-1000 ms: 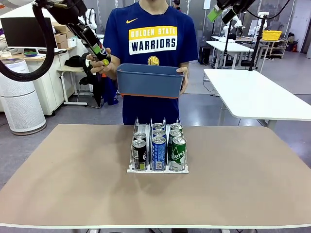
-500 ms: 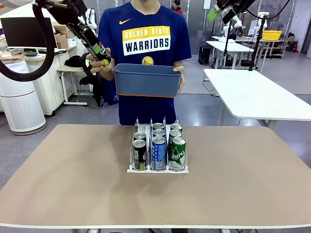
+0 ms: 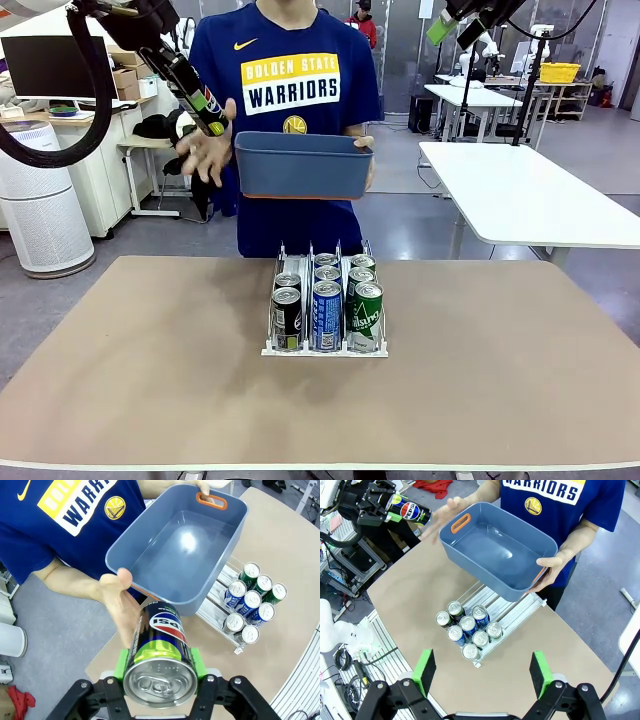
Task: Fill the beverage cans into the dispenser.
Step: Place the picked Pepsi coke in the line of the Automatic Can Dispenser with the same cans.
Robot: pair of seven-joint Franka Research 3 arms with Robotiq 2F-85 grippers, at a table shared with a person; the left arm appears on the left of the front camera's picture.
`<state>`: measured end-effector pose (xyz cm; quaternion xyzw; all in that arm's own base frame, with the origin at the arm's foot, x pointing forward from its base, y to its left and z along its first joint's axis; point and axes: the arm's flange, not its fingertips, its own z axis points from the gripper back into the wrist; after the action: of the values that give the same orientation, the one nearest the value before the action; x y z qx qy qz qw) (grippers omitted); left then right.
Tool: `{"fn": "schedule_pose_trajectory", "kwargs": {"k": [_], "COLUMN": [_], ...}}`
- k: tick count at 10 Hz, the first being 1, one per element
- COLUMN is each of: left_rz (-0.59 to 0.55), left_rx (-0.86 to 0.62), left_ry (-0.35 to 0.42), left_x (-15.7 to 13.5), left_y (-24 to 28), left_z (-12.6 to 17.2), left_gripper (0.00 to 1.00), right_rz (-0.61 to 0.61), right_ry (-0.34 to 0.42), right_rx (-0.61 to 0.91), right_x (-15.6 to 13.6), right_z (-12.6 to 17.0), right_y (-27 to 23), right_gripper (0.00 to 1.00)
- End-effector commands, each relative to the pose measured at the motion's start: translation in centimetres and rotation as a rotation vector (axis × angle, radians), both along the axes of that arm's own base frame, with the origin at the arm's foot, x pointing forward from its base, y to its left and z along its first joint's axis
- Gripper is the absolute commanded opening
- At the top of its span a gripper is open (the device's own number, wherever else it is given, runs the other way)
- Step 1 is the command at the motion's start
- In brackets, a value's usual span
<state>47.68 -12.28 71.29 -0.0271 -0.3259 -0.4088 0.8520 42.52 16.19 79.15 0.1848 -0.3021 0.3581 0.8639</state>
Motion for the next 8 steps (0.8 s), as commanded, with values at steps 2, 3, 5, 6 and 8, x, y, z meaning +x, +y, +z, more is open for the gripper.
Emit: {"fn": "schedule_pose_trajectory", "kwargs": {"k": [2, 3, 5, 6, 8], "left_rz": [-0.008, -0.008, -0.008, 0.000, 0.201], "left_rx": [0.005, 0.005, 0.005, 0.000, 0.021], "left_ry": [-0.013, -0.013, -0.013, 0.000, 0.082], "left_x": [-0.1, -0.1, -0.1, 0.0, -0.9], "left_y": [0.1, 0.1, 0.1, 0.0, -2.6], "left_z": [0.3, 0.3, 0.3, 0.0, -0.1], "left_gripper": [0.00, 0.00, 0.00, 0.58, 0.58], "right_rz": [-0.003, -0.003, -0.003, -0.003, -0.003], "right_ry": [0.005, 0.005, 0.005, 0.005, 0.005], "right_rx": [-0.001, -0.001, -0.001, -0.001, -0.001], "right_x": [-0.1, -0.1, -0.1, -0.1, -0.1], "right_z": [0.0, 0.0, 0.0, 0.0, 0.0], "right_y": [0.0, 0.0, 0.0, 0.0, 0.0], "right_gripper": [1.00, 1.00, 1.00, 1.00, 1.00]}}
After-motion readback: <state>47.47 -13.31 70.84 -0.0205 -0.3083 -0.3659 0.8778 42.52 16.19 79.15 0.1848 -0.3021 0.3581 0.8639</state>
